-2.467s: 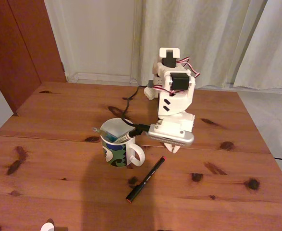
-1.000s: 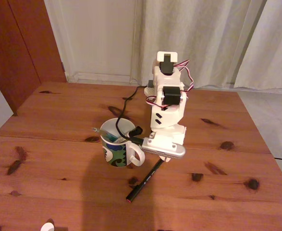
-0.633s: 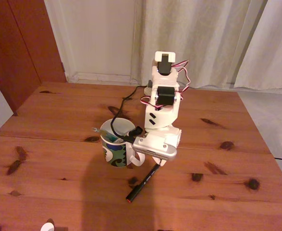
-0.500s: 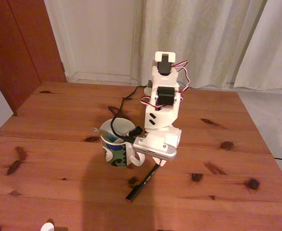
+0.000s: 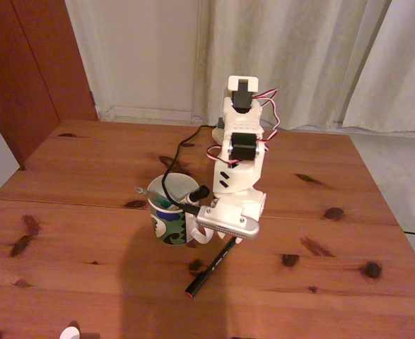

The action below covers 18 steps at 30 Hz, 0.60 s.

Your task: Clean up the desk and place the pens and markers into the cup

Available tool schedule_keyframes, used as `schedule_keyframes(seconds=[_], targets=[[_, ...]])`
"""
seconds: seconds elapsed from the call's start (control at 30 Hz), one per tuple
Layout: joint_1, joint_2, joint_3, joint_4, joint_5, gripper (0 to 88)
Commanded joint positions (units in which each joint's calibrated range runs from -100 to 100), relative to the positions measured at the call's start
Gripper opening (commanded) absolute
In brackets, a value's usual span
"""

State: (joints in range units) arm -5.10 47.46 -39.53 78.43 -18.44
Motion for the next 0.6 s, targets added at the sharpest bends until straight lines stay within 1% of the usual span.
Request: schedule_keyframes(seconds=[0.0,0.13,0.47,0.57], targets=[[0.3,-1.0,0.2,-1.0,0.2,12.7],[0.6,-1.0,1.3,-1.0,1.0,12.7],[1.4,-0.9,1.6,-0.3,1.1,12.7],[1.6,-1.6,4.5,-0.8,1.1,12.7]])
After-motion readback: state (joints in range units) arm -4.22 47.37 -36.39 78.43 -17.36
